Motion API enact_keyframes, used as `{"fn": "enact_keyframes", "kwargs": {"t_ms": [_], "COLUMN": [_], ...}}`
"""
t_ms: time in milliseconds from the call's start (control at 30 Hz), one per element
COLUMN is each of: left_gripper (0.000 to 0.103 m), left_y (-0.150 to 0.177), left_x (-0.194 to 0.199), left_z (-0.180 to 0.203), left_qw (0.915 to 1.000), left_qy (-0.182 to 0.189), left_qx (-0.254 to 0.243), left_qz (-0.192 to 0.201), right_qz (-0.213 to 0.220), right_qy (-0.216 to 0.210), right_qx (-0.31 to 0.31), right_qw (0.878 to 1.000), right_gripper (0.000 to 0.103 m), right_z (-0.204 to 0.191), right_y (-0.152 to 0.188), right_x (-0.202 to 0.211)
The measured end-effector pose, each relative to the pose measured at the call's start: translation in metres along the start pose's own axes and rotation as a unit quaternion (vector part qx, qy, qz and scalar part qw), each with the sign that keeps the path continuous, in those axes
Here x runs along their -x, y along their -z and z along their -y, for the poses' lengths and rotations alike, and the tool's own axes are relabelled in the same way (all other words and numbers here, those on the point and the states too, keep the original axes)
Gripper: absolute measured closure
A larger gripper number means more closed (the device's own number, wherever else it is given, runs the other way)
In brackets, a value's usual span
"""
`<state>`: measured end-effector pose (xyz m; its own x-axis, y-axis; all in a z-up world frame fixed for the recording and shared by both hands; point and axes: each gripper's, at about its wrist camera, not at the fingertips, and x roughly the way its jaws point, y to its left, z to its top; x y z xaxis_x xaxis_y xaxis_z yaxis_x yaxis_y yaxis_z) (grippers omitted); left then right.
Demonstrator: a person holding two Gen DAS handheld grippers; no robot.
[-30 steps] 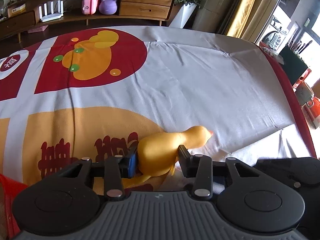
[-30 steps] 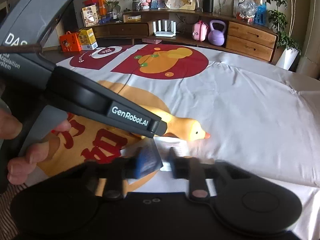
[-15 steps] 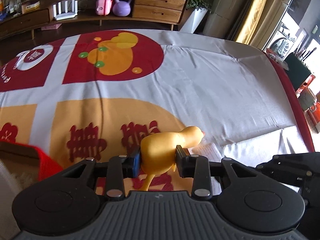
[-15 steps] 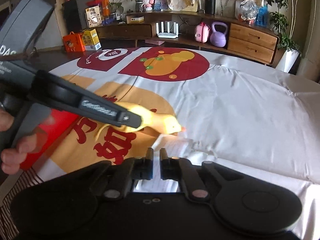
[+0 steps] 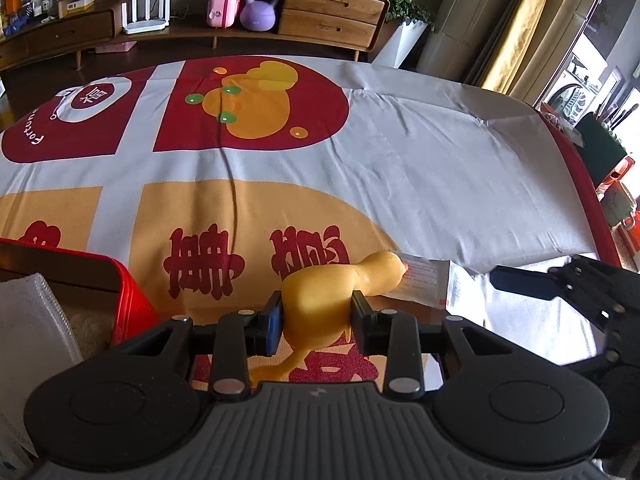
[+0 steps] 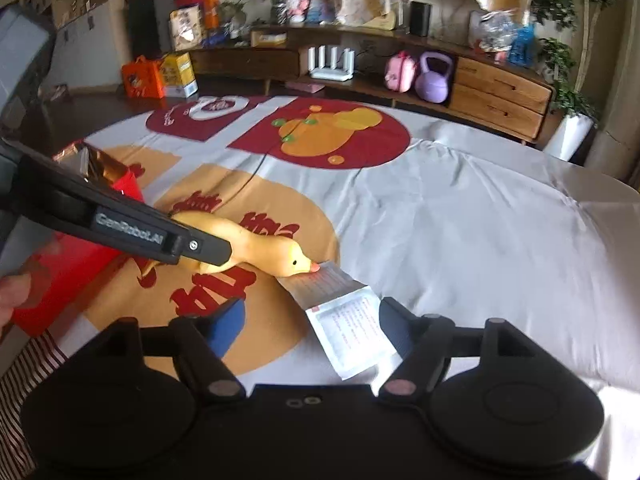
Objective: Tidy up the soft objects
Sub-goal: 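Carry the duck with the left tool while the right tool carries the paper packet over the tin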
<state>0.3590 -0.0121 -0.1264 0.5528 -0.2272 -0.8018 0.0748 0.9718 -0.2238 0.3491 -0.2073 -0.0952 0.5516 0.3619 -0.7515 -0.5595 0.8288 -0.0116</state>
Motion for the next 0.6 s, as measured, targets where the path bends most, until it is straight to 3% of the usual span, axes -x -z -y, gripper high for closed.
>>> {"fn": "enact_keyframes", "kwargs": {"t_ms": [433,567,600], "left_gripper": [0.07,0.07,0.07], "left_y": [0.003,0.003,0.003], "left_x": [-0.005,-0.005,-0.004], "left_z": [-0.004,-0.003,-0.002], "left_qw": [0.9999,1.0,1.0], "left_qy": [0.009,0.009,0.009], "left_qx": [0.0,0.0,-0.001], "left_qz": [-0.004,-0.002,-0.001], "right_qz": [-0.016,-0.01,-0.009], "right_qy": [-0.006,-0.005,-0.002], "right_qx": [-0.007,-0.005,-0.003], "right_qw": [1.0,1.0,1.0], "right_gripper": [0.032,0.045,0.054], "right_z": [0.02,0.017,0.016], "right_y": [0.002,0.002,0.002], "right_x": [-0.033,-0.03,-0.029]}}
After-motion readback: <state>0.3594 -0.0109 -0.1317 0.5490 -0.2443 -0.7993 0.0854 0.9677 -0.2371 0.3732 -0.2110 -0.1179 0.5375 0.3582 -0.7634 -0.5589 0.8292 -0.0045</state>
